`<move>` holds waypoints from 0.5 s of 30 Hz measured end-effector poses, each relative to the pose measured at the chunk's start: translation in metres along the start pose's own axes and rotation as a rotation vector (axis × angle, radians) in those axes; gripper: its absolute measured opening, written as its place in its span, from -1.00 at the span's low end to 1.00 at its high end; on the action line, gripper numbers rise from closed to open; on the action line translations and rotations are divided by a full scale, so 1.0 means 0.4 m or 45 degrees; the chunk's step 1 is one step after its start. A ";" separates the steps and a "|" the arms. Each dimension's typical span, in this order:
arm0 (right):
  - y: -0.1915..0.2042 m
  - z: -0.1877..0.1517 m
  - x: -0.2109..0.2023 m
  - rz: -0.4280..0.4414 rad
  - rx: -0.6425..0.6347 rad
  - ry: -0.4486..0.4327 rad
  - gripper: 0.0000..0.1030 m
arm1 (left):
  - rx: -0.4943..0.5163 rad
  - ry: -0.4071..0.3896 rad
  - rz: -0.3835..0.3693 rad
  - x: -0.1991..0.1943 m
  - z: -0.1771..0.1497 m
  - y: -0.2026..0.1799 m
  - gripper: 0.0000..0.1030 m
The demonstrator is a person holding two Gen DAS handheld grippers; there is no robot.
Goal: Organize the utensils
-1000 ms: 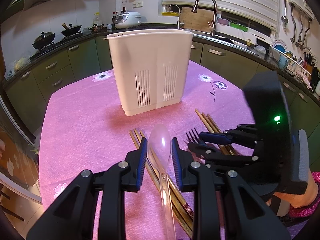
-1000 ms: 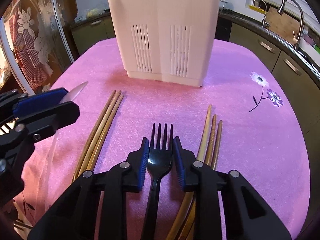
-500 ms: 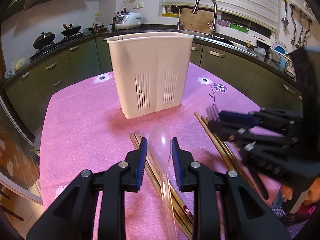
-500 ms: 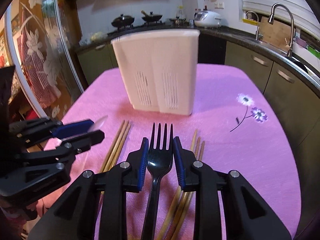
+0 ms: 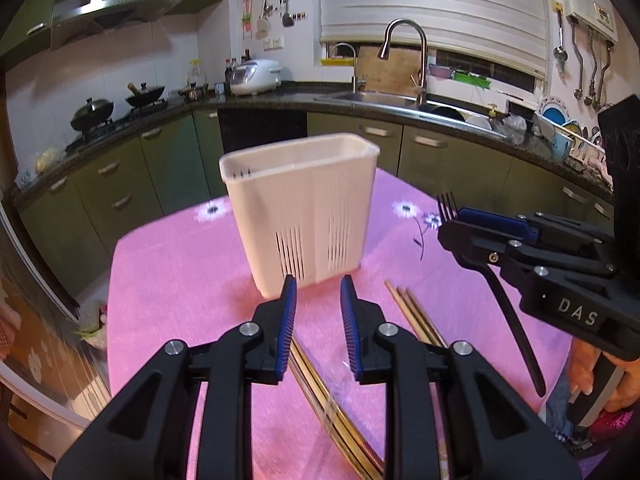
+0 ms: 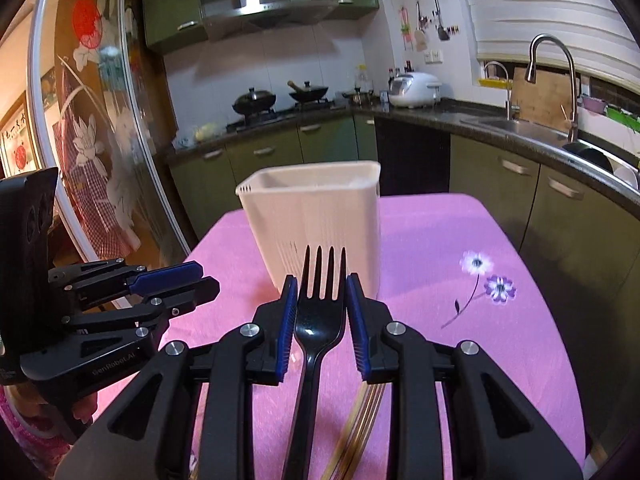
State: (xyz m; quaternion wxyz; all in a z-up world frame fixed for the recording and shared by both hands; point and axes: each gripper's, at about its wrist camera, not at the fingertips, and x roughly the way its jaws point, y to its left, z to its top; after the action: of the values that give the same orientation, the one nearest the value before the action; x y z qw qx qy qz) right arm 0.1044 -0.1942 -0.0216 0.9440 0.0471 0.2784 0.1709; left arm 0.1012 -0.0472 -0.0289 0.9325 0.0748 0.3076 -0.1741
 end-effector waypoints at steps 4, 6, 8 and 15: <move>0.003 0.017 -0.004 0.011 0.000 -0.013 -0.51 | -0.006 0.026 -0.002 0.013 0.015 0.008 -0.58; 0.005 0.021 -0.005 0.011 -0.005 -0.020 -0.51 | 0.004 0.064 -0.021 0.030 0.009 0.006 -0.58; 0.005 0.027 -0.005 0.015 -0.004 -0.023 -0.51 | 0.067 0.123 -0.054 0.061 -0.014 -0.010 -0.58; 0.000 0.030 -0.001 0.017 -0.002 -0.021 -0.51 | 0.298 0.283 -0.165 0.154 -0.100 -0.058 -0.46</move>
State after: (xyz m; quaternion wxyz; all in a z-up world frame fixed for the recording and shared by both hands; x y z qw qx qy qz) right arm 0.1107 -0.1944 -0.0112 0.9451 0.0496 0.2699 0.1772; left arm 0.1168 -0.0761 -0.0987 0.8644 0.1818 0.3906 -0.2593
